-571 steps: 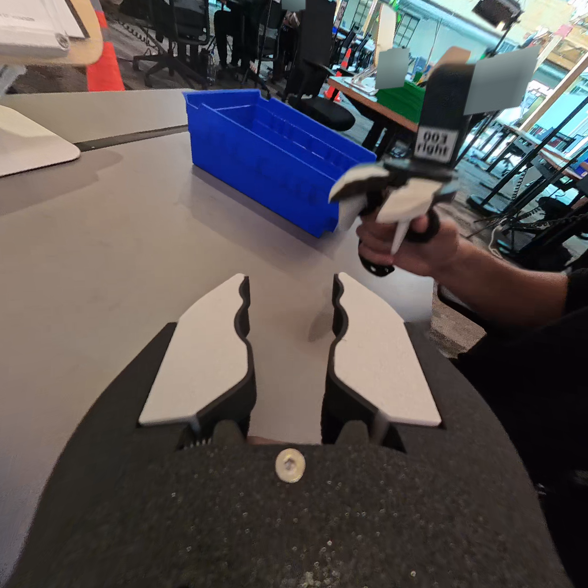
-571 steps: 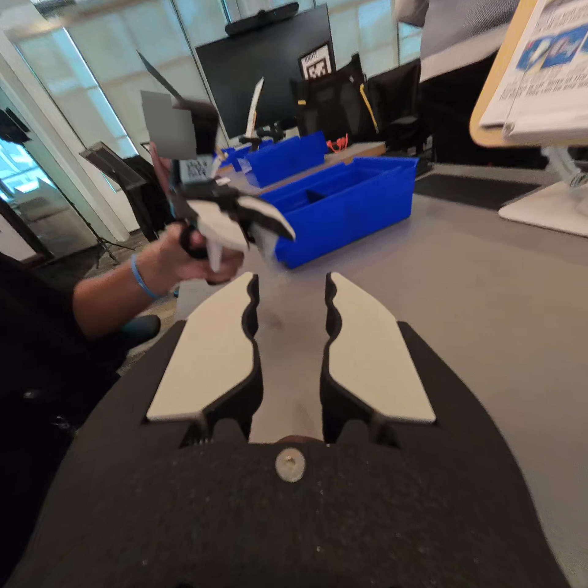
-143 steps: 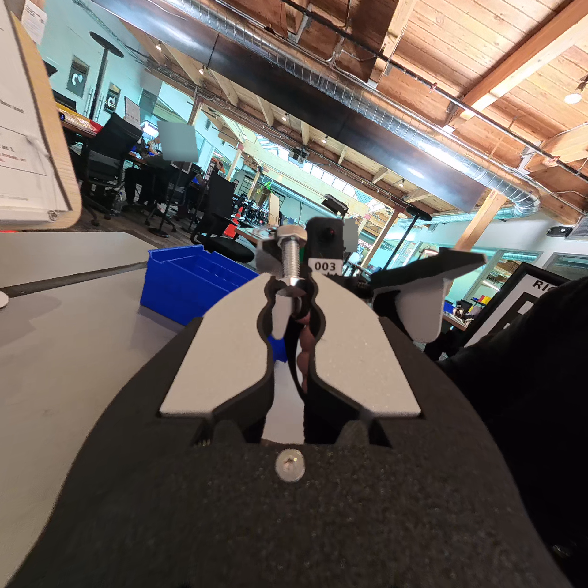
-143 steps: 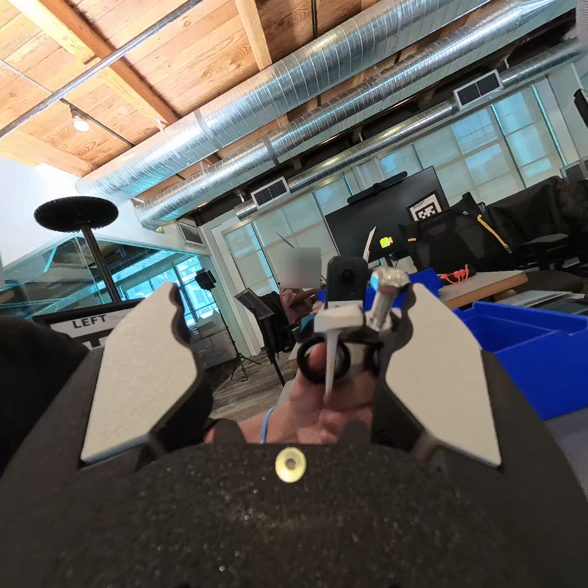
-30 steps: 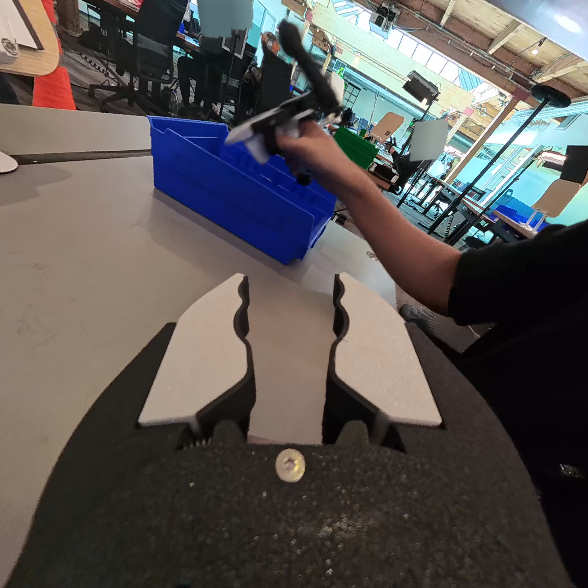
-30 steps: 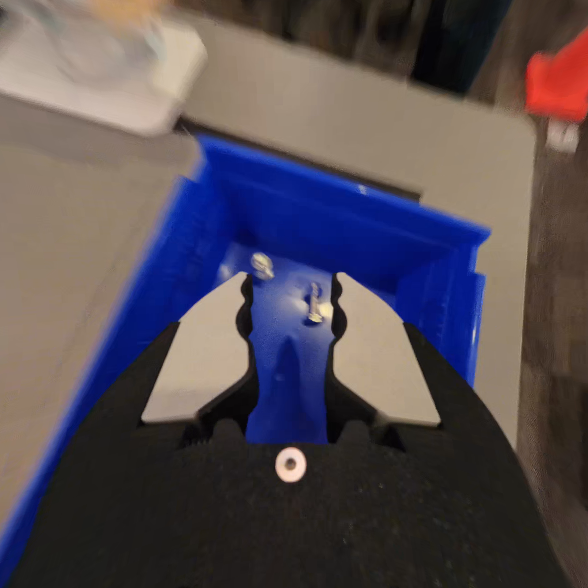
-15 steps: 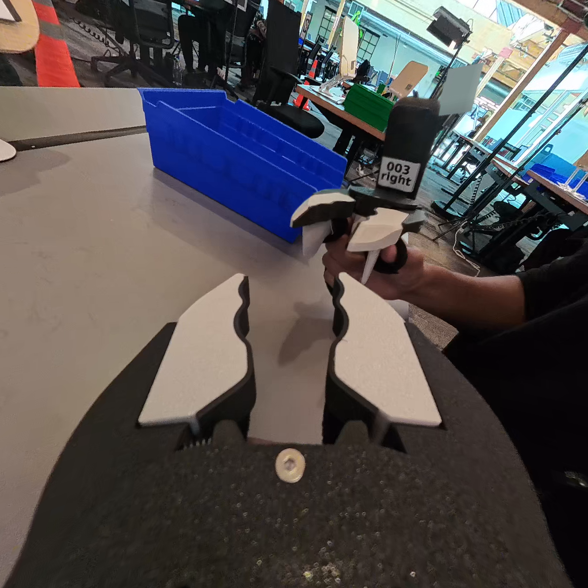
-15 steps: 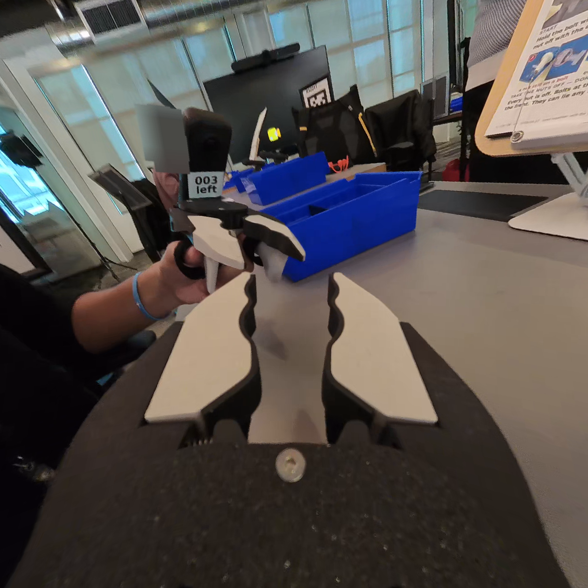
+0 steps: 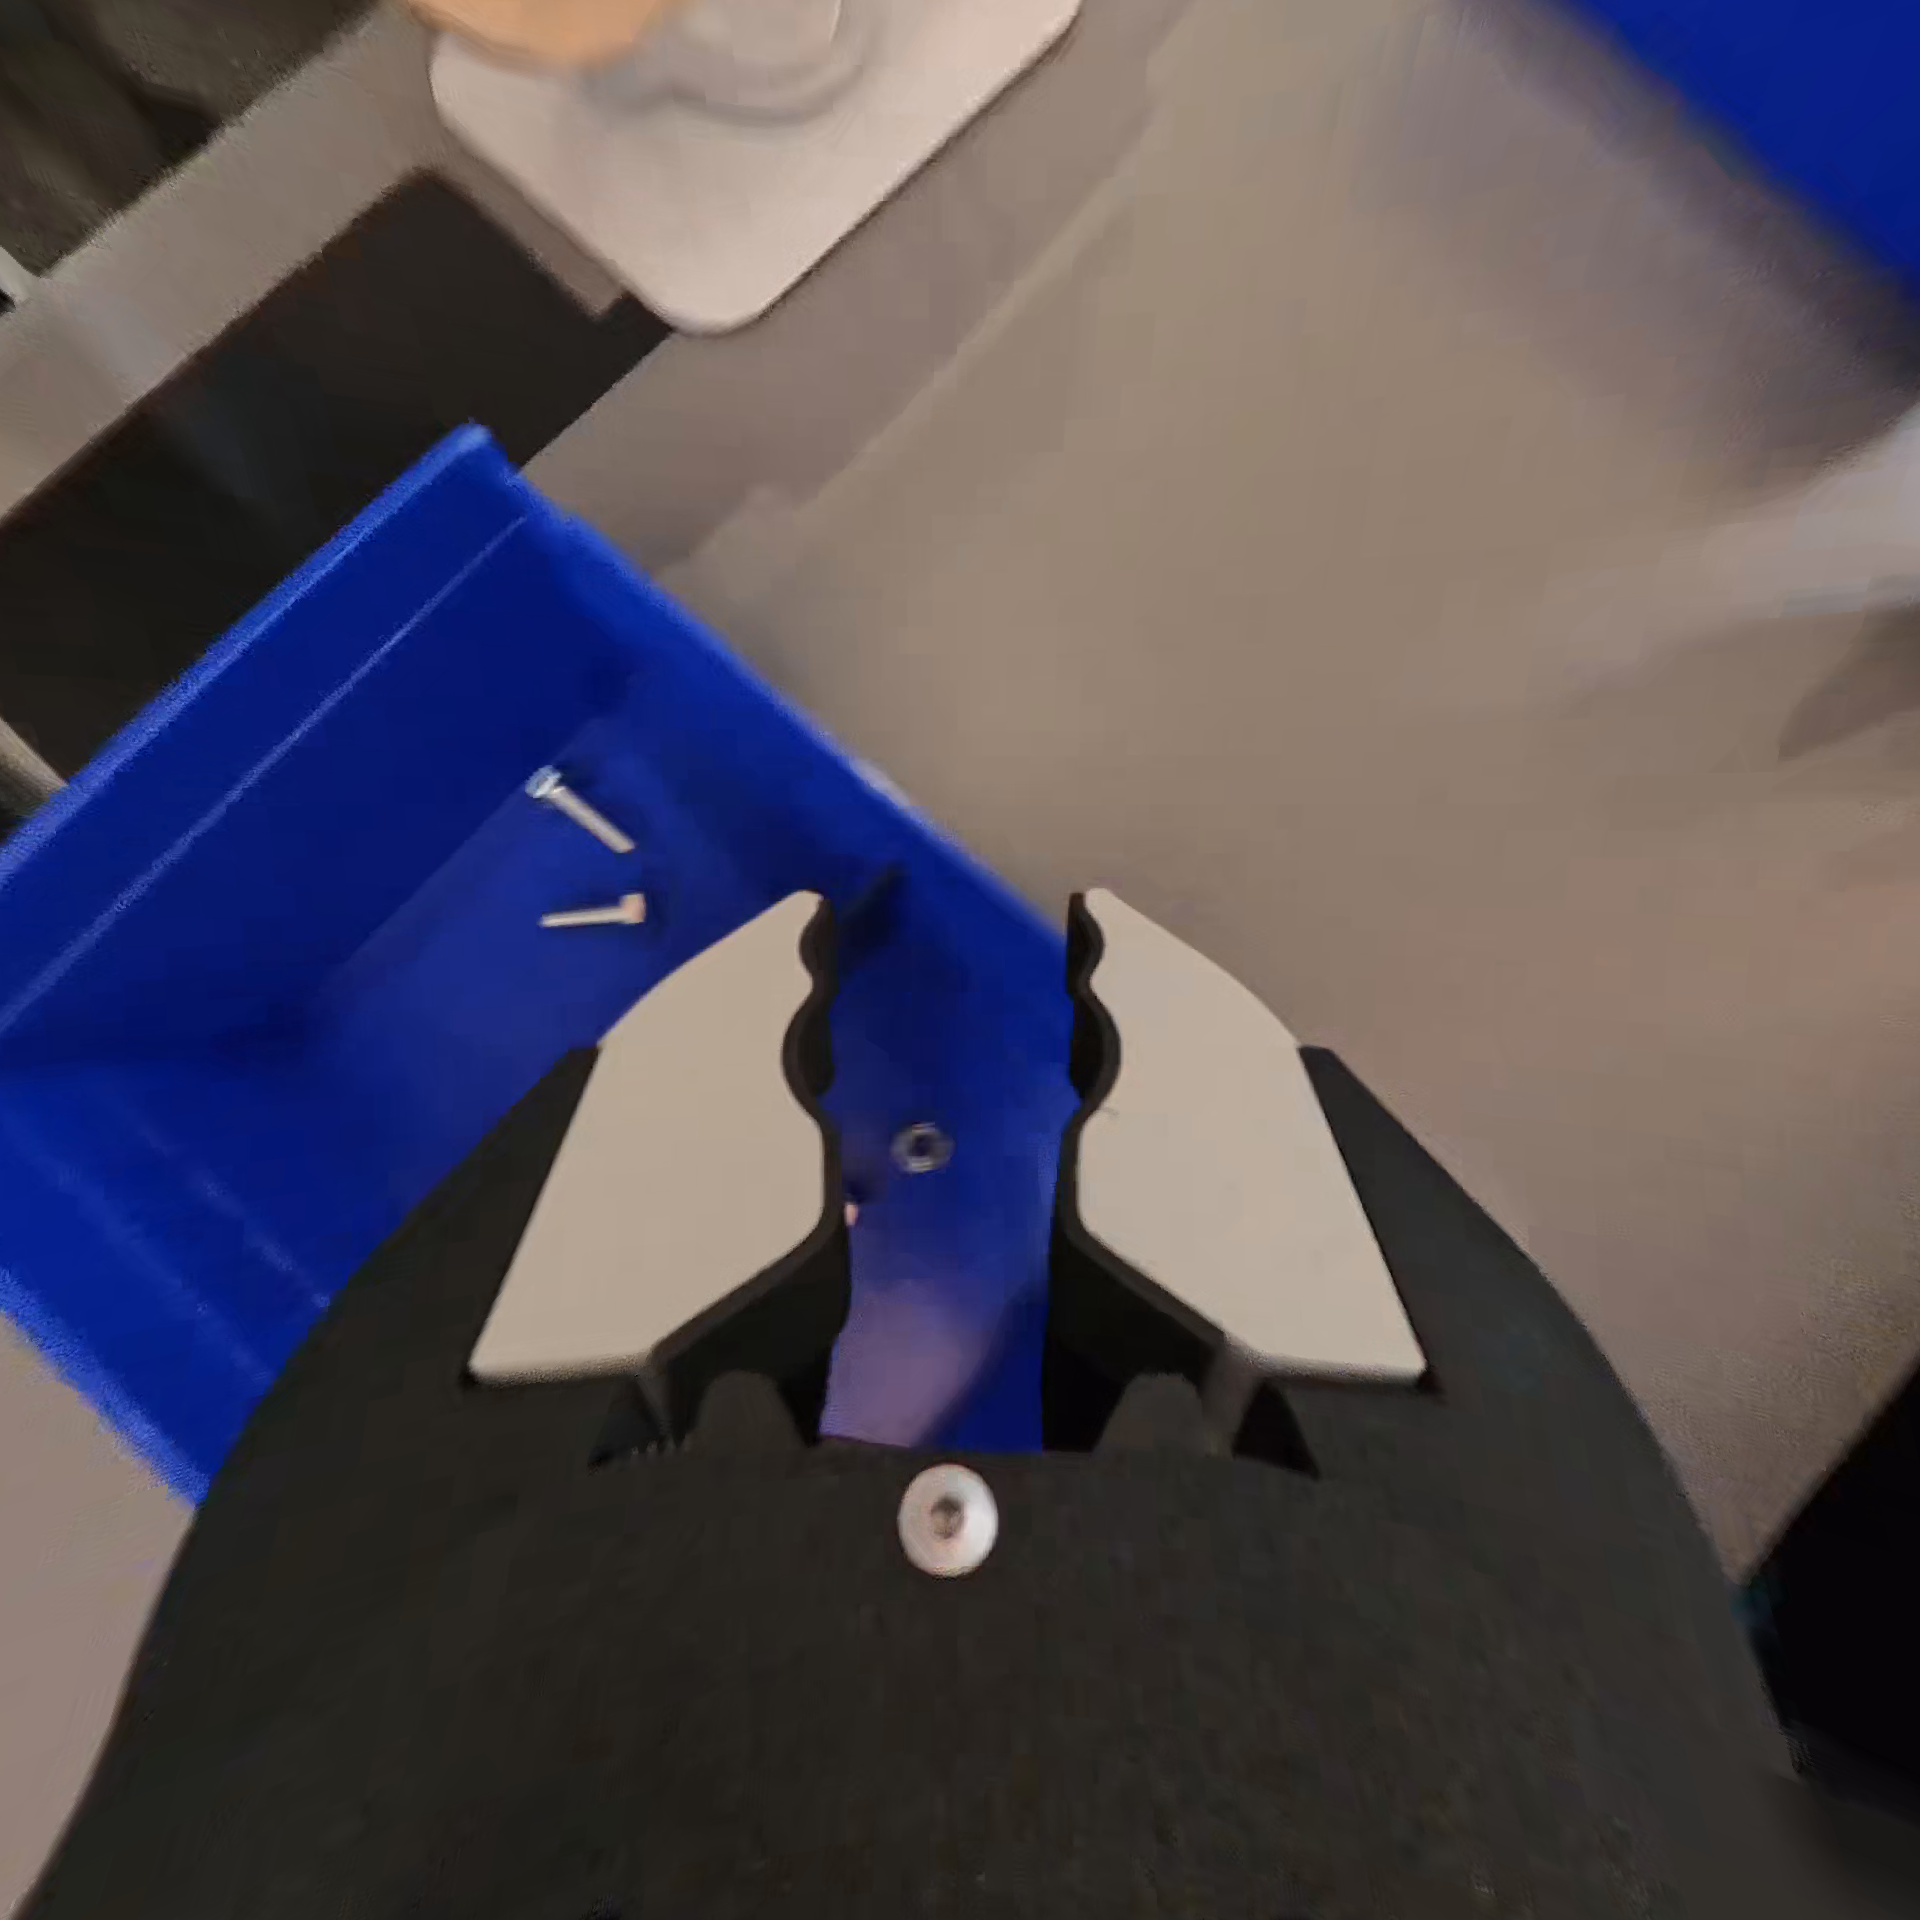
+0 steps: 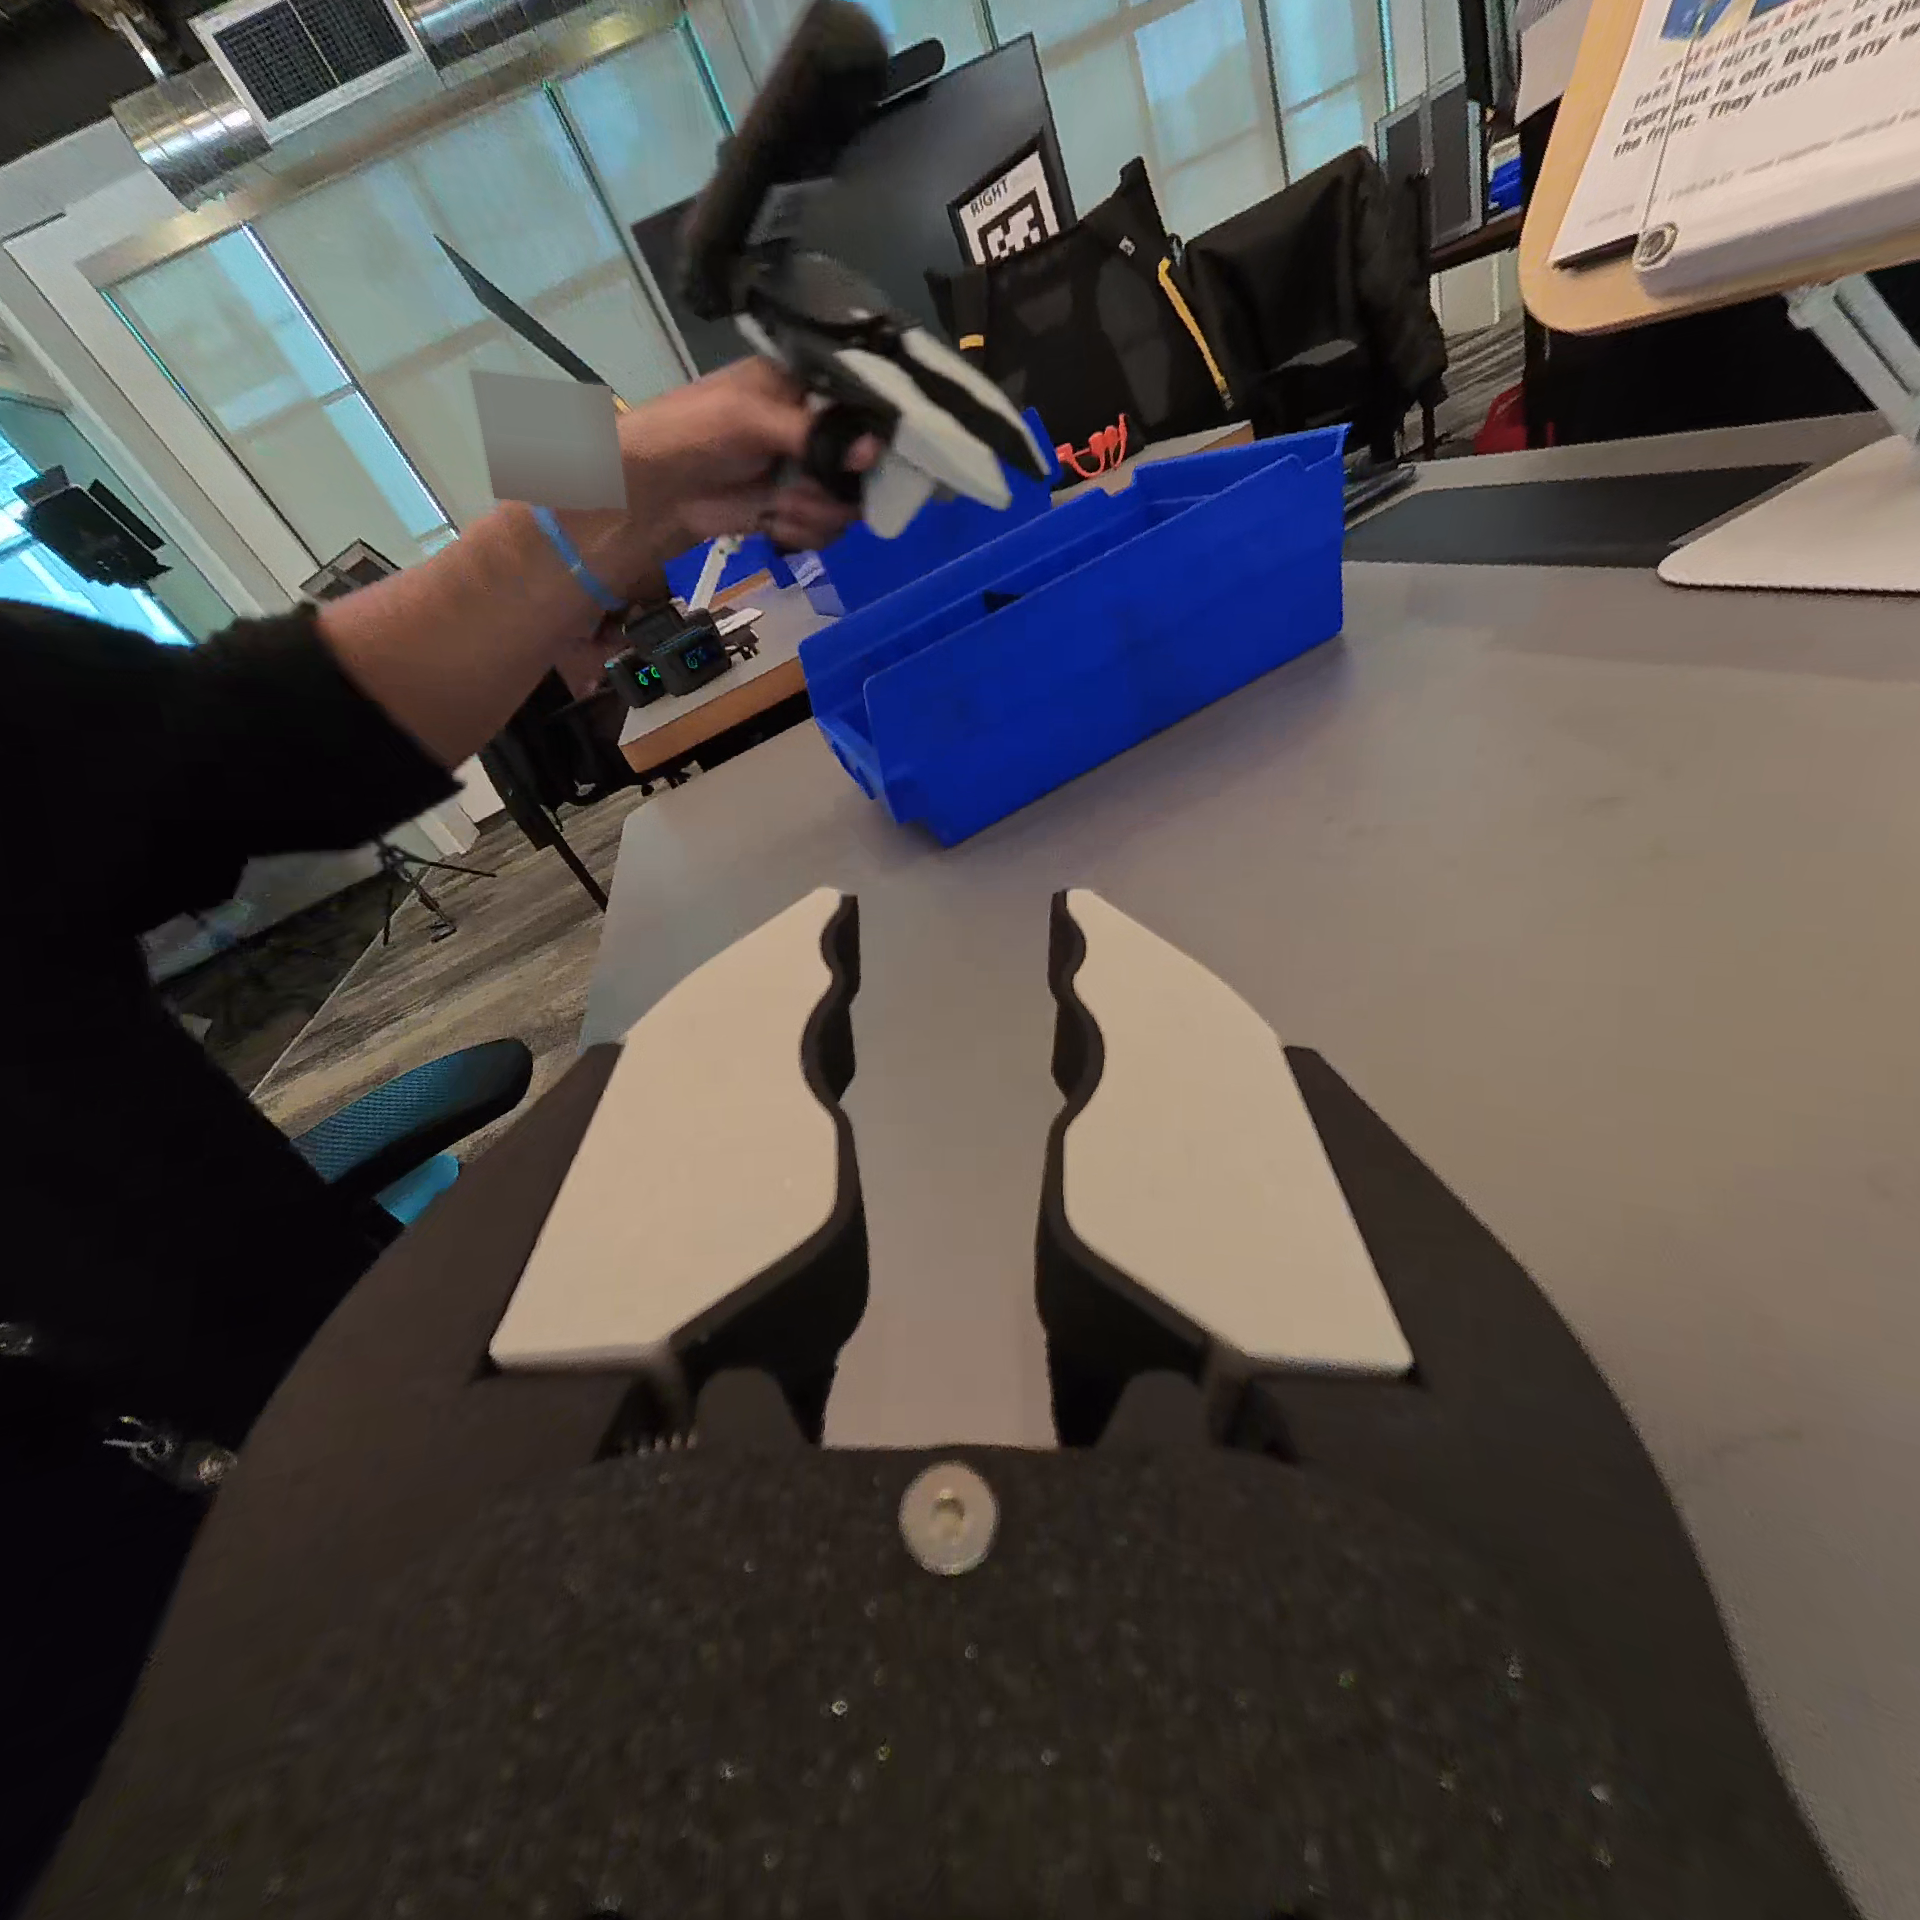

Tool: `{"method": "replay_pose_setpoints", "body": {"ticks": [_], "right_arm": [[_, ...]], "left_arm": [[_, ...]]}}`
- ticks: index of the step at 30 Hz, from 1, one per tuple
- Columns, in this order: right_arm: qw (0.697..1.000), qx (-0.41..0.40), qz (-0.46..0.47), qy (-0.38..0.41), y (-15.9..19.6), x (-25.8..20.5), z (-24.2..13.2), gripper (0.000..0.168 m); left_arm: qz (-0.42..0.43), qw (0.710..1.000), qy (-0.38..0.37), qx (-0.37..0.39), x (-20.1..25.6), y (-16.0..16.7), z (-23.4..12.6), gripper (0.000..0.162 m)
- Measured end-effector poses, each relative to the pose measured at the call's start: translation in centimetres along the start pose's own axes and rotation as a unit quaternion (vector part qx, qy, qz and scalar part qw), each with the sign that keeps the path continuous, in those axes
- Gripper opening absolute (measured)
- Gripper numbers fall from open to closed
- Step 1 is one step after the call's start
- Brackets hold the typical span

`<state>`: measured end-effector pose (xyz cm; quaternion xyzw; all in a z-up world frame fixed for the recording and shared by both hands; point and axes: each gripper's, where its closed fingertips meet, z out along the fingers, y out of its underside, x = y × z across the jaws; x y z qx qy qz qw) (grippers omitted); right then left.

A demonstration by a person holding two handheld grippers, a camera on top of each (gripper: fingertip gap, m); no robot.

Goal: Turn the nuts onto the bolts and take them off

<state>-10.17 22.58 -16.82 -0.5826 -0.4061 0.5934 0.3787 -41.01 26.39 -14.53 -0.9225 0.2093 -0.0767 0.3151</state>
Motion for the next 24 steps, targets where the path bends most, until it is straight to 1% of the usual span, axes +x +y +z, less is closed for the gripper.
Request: {"method": "replay_pose_setpoints", "body": {"ticks": [4, 7, 10, 13, 20, 23, 24], "right_arm": [[1.0, 0.001, -0.004, 0.002, -0.1, 0.0, 0.0, 0.033], [1.0, -0.001, -0.005, 0.005, 0.0, 0.2, 0.0, 0.033], [1.0, -0.001, -0.003, 0.007, 0.0, 0.4, 0.0, 0.033], [1.0, 0.002, 0.002, 0.009, -0.2, 0.7, 0.0, 0.033], [1.0, -0.004, 0.014, 0.001, 0.1, 0.8, 0.6, 0.033], [1.0, -0.007, 0.008, 0.003, 0.2, 0.6, 0.5, 0.033], [1.0, -0.007, 0.006, 0.004, 0.2, 0.5, 0.5, 0.033]], "left_arm": [[0.056, 0.993, 0.018, -0.107, -5.8, 1.7, 4.5, 0.038], [0.05, 0.984, 0.042, -0.164, -8.1, 2.9, 7.5, 0.037], [0.052, 0.972, 0.048, -0.225, -9.9, 4.8, 9.2, 0.03], [0.05, 0.966, 0.058, -0.246, -10.3, 5.8, 10.0, 0.025], [0.065, 0.962, 0.054, -0.258, -10.4, 6.6, 11.0, 0.007], [0.097, 0.96, 0.015, -0.264, -11.3, 6.9, 10.6, 0.006], [0.098, 0.961, 0.012, -0.258, -11.2, 6.8, 10.2, 0.006]]}}
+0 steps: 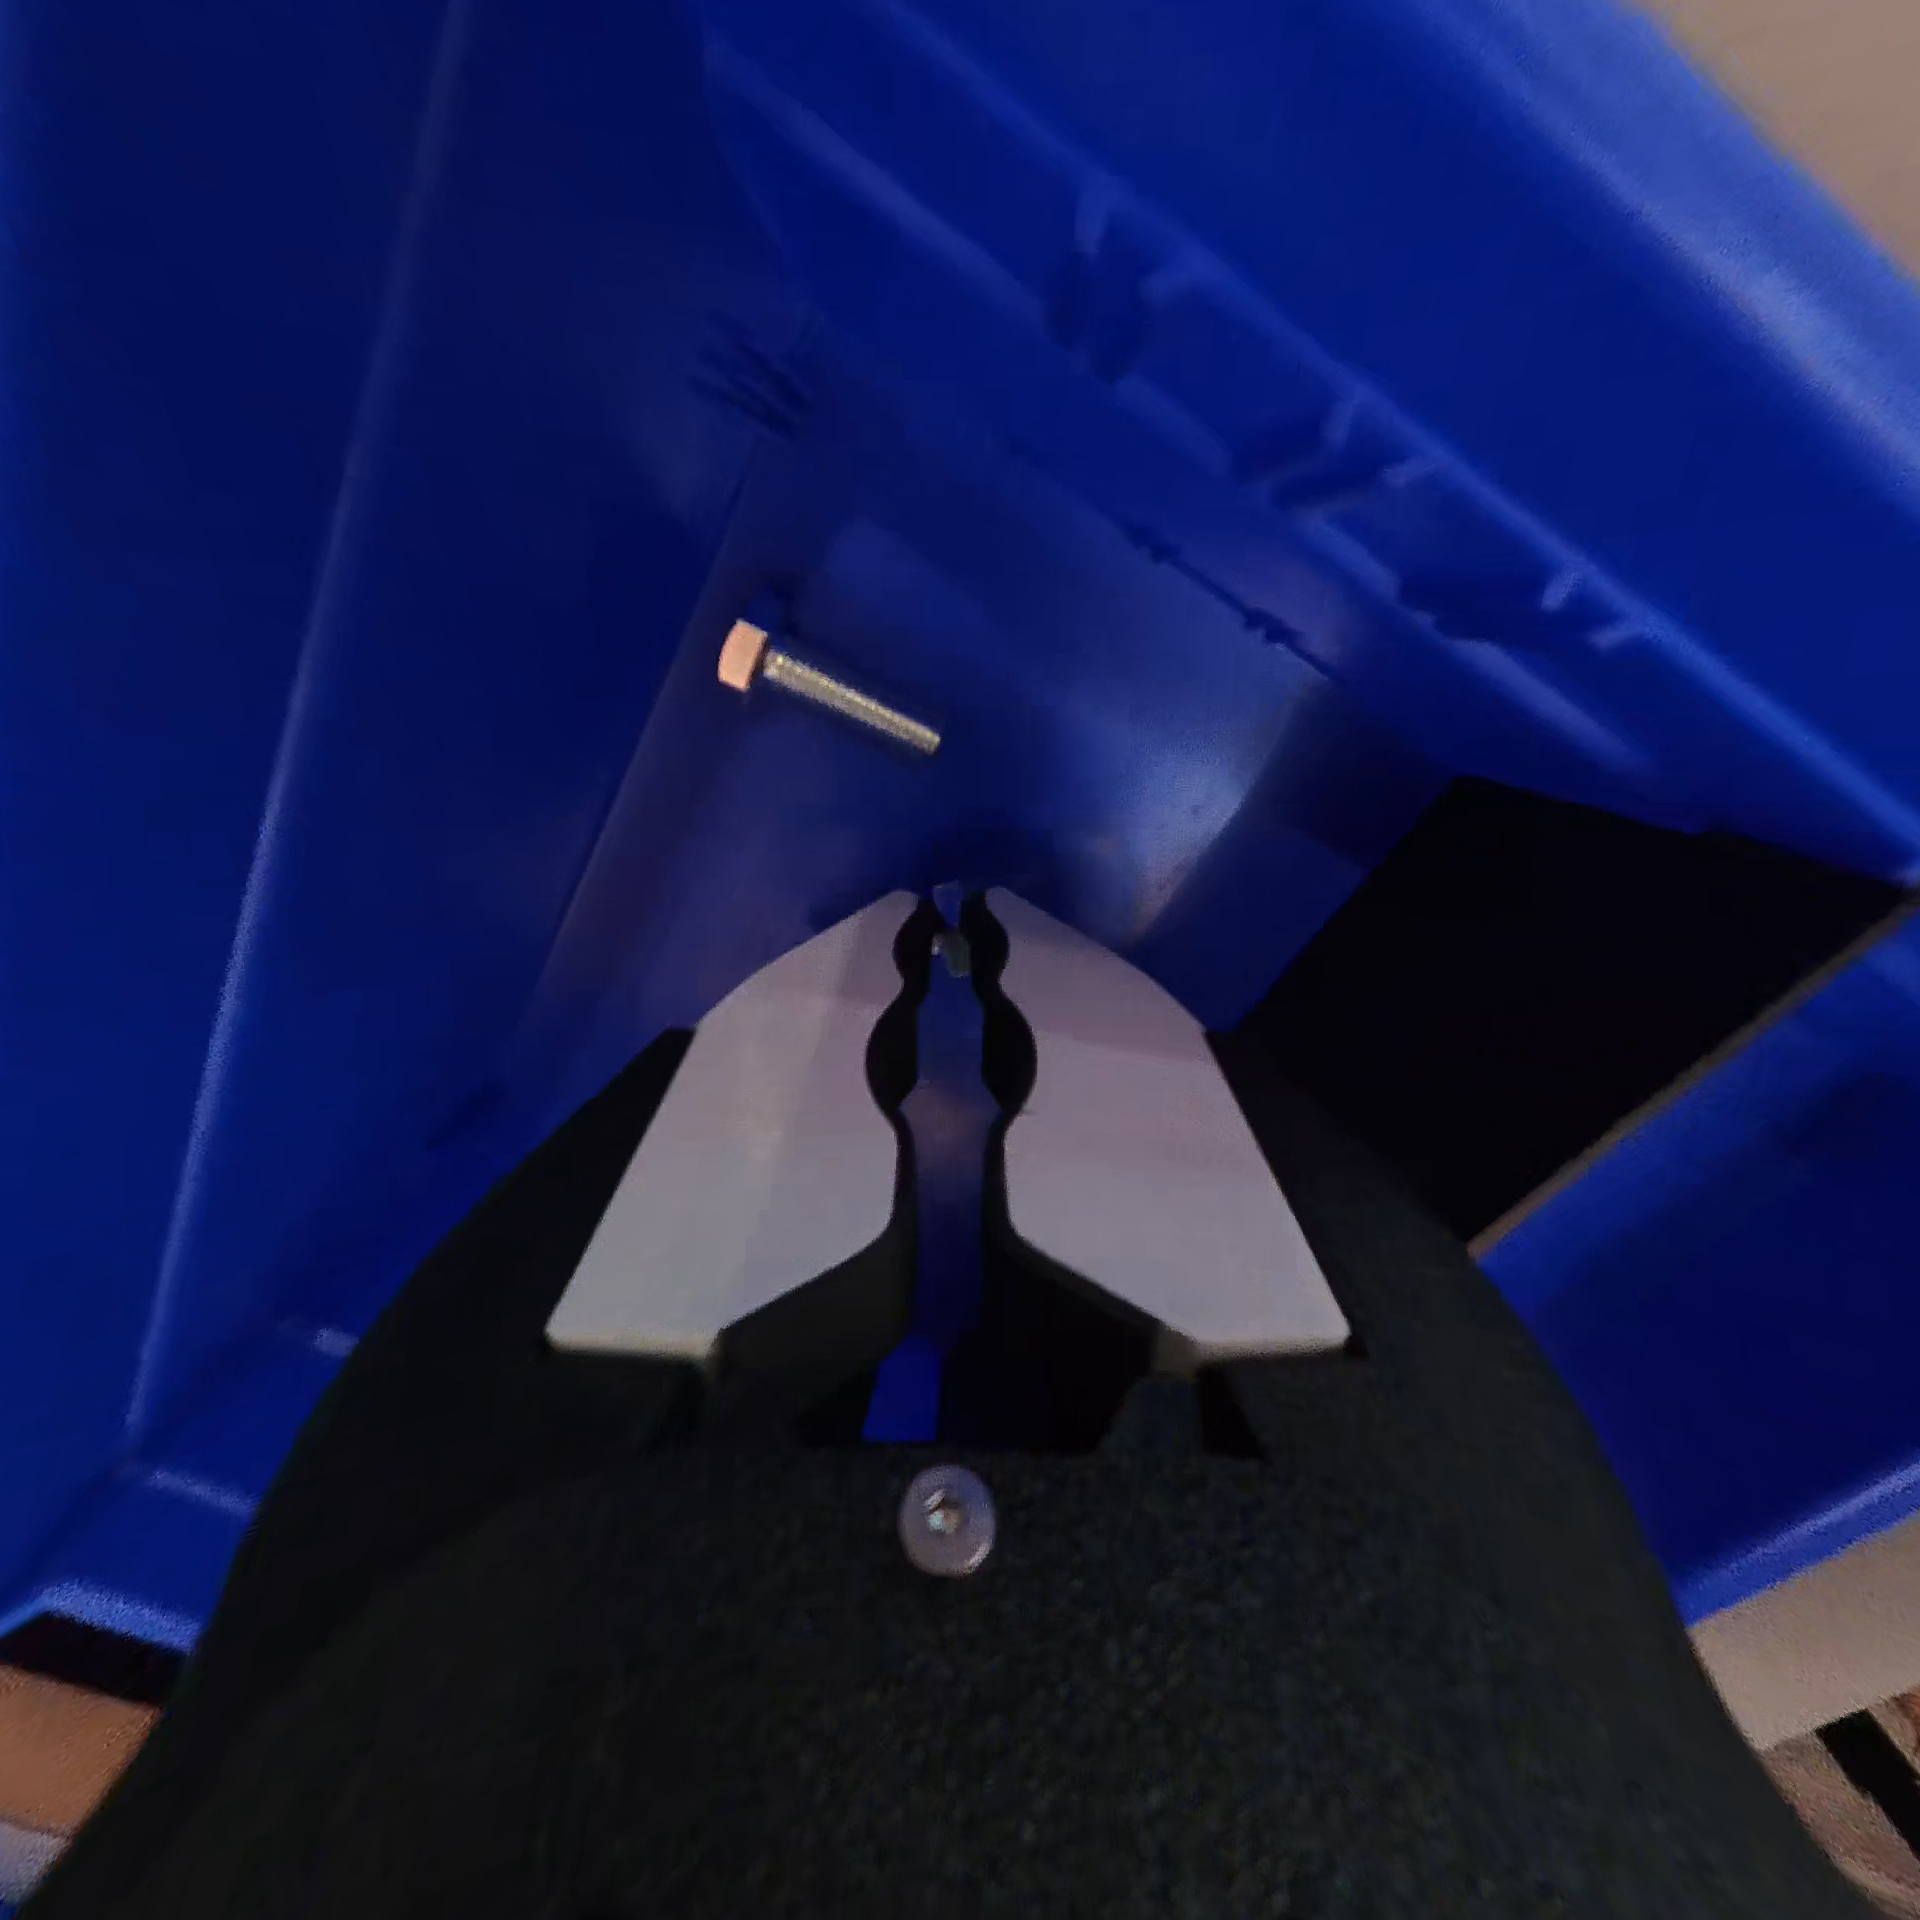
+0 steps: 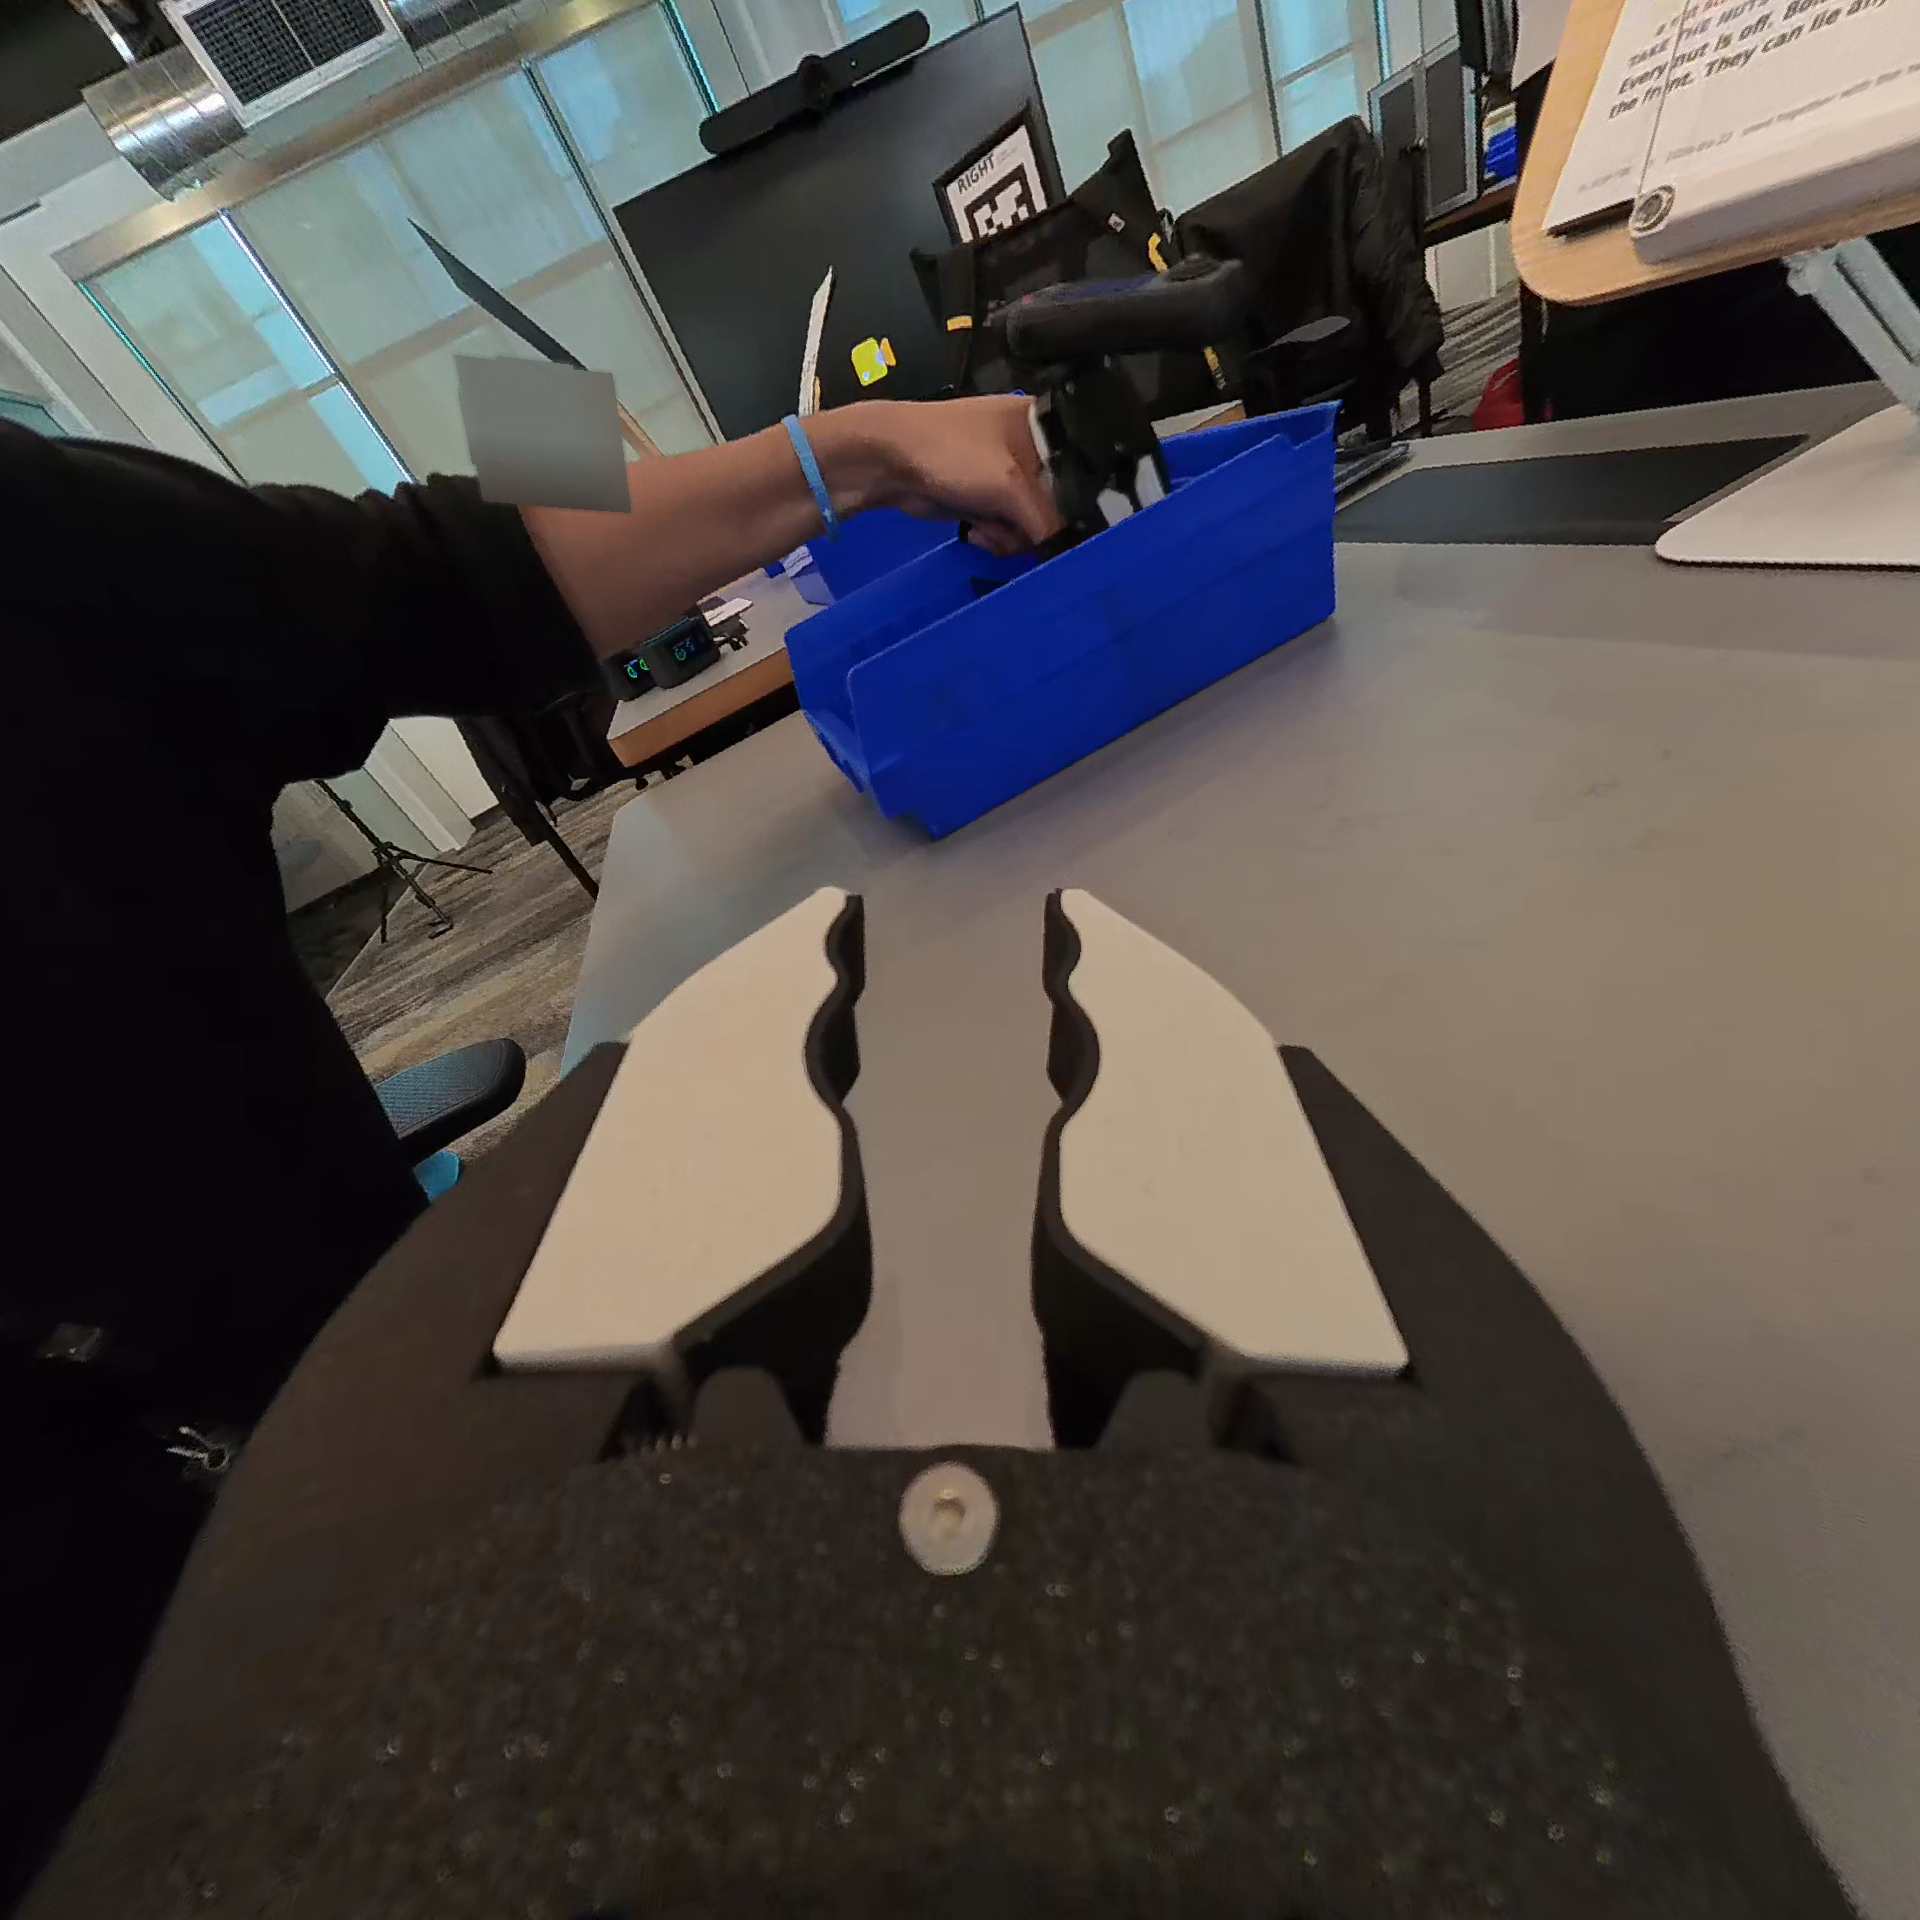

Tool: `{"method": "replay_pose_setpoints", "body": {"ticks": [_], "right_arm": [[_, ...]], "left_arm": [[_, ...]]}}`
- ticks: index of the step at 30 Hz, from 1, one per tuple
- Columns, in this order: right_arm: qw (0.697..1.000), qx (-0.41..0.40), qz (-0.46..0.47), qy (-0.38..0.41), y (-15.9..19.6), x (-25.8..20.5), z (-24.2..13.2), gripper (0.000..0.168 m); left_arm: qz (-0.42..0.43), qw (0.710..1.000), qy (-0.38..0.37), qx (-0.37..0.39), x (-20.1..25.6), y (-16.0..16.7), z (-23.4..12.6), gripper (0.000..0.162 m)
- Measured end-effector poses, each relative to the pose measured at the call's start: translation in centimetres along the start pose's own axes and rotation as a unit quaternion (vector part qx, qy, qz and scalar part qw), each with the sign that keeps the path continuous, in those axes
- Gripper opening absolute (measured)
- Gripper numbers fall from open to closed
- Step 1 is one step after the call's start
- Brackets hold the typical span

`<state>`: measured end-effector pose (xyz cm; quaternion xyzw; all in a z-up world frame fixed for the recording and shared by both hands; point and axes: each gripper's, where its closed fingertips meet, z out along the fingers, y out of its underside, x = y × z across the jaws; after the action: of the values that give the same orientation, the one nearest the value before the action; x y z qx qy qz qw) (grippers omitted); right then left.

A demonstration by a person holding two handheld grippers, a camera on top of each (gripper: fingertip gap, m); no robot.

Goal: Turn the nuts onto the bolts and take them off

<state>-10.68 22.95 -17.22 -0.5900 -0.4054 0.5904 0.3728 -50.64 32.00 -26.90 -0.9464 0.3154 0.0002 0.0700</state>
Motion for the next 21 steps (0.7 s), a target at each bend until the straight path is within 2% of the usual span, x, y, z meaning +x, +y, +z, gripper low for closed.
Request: {"method": "replay_pose_setpoints", "body": {"ticks": [5, 9, 11, 13, 15, 17, 21], "right_arm": [[1.0, 0.007, 0.012, -0.005, -0.2, -0.1, -0.2, 0.033], [1.0, 0.013, 0.02, -0.004, -0.4, 0.0, -0.3, 0.032], [1.0, 0.012, 0.021, -0.004, -0.3, 0.1, -0.3, 0.032], [1.0, 0.008, 0.023, -0.003, -0.2, 0.1, -0.2, 0.032], [1.0, 0.003, 0.022, -0.003, 0.0, 0.1, -0.2, 0.032], [1.0, -0.002, 0.018, -0.001, 0.2, 0.1, -0.2, 0.032], [1.0, -0.017, 0.004, 0.005, 0.7, 0.1, -0.3, 0.032]], "left_arm": [[-0.009, 0.995, -0.008, 0.097, 1.9, -1.2, -5.2, 0.006], [0.014, 0.969, 0.018, 0.247, 8.7, -6.2, -11.8, 0.005], [0.009, 0.956, 0.03, 0.292, 13.0, -9.2, -13.5, 0.005], [-0.018, 0.956, 0.047, 0.29, 17.1, -11.9, -12.8, 0.005], [-0.029, 0.962, 0.033, 0.269, 20.1, -14.4, -10.5, 0.006], [-0.04, 0.97, 0.007, 0.239, 21.4, -16.6, -7.6, 0.006], [-0.063, 0.979, 0.025, 0.193, 22.8, -19.7, -2.8, 0.006]]}}
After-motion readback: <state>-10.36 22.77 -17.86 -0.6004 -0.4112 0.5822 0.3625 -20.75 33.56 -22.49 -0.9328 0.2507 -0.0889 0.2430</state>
